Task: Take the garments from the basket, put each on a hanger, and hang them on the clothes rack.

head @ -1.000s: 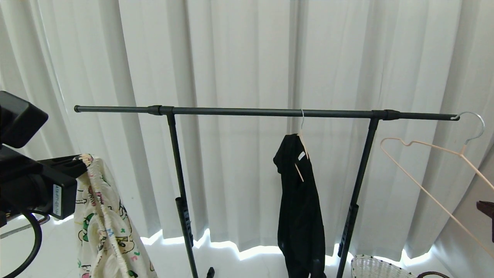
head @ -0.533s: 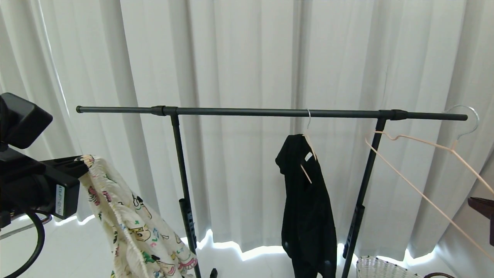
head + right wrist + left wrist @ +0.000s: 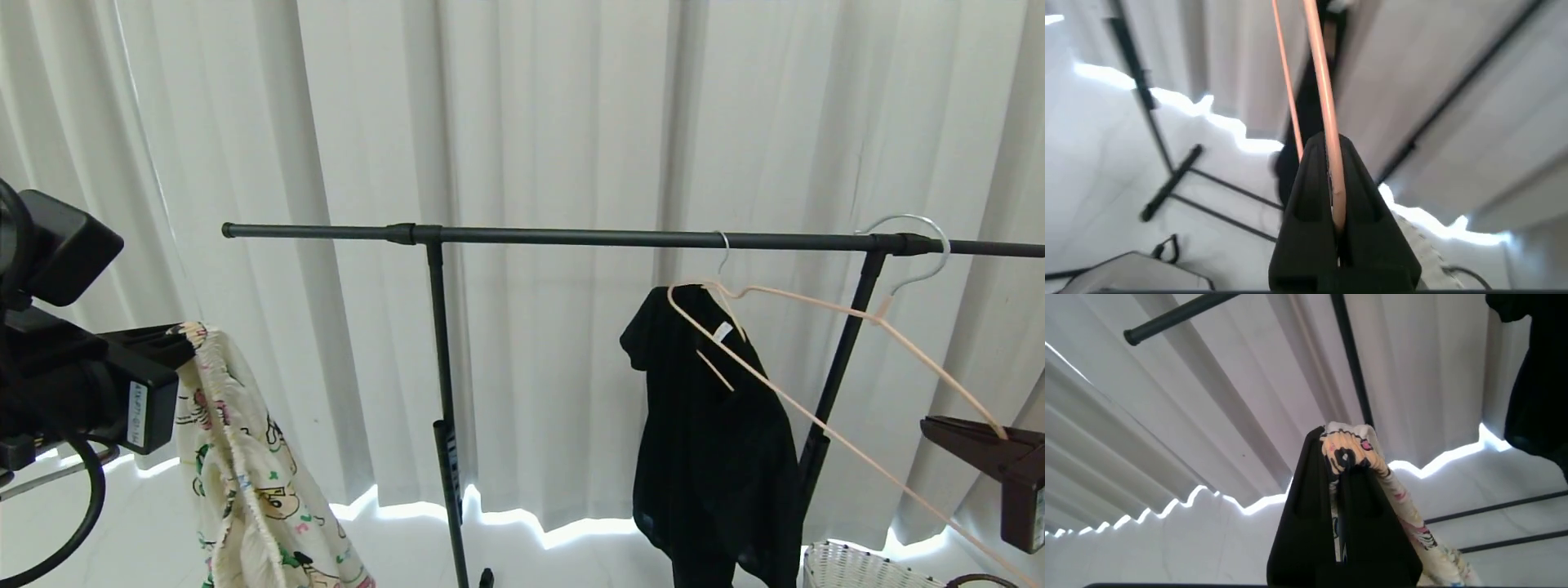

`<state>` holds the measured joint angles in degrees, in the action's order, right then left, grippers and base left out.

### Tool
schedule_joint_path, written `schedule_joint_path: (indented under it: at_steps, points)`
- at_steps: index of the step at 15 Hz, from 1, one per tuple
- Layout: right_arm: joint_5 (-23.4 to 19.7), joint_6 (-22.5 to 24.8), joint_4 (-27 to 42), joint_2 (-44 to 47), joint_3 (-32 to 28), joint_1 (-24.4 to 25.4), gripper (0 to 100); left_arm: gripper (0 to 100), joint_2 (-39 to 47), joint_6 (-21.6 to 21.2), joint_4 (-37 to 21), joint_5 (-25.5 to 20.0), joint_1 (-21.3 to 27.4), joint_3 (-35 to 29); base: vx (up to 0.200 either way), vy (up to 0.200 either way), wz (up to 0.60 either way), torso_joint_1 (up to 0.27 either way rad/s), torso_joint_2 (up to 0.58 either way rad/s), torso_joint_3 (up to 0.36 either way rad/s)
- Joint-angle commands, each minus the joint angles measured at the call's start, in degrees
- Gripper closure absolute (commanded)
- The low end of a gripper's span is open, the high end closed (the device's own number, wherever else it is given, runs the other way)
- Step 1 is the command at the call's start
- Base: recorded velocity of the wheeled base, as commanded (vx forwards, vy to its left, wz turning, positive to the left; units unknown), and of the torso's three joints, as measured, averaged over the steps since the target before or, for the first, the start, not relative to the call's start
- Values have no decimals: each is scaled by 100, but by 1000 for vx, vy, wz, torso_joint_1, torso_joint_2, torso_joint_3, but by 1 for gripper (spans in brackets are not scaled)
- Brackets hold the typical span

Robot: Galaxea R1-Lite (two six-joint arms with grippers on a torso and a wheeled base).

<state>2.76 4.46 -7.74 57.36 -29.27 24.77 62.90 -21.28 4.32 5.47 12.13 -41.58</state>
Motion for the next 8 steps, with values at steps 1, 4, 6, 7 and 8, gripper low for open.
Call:
schedule_joint_path:
  at_steps: [1, 4, 6, 7, 8]
  points:
    - [-3, -77, -17, 197, -44, 494, 100, 100, 117, 2, 87, -2, 35, 1, 0, 0, 0, 0, 0, 0]
    - [-3, -648, -17, 434, -167, 1768, 100, 100, 363, 2, 254, -2, 351, 1, 0, 0, 0, 0, 0, 0]
    - [6, -1237, -43, 733, -307, 2849, 100, 100, 662, 19, 254, 156, 554, -78, 0, 0, 0, 0, 0, 0]
    - [6, -1395, -52, 865, -387, 3139, 100, 100, 829, 28, 254, 305, 580, -157, 0, 0, 0, 0, 0, 0]
    - [15, -1518, -105, 988, -439, 3376, 100, 100, 1040, 72, 254, 349, 580, -298, 0, 0, 0, 0, 0, 0]
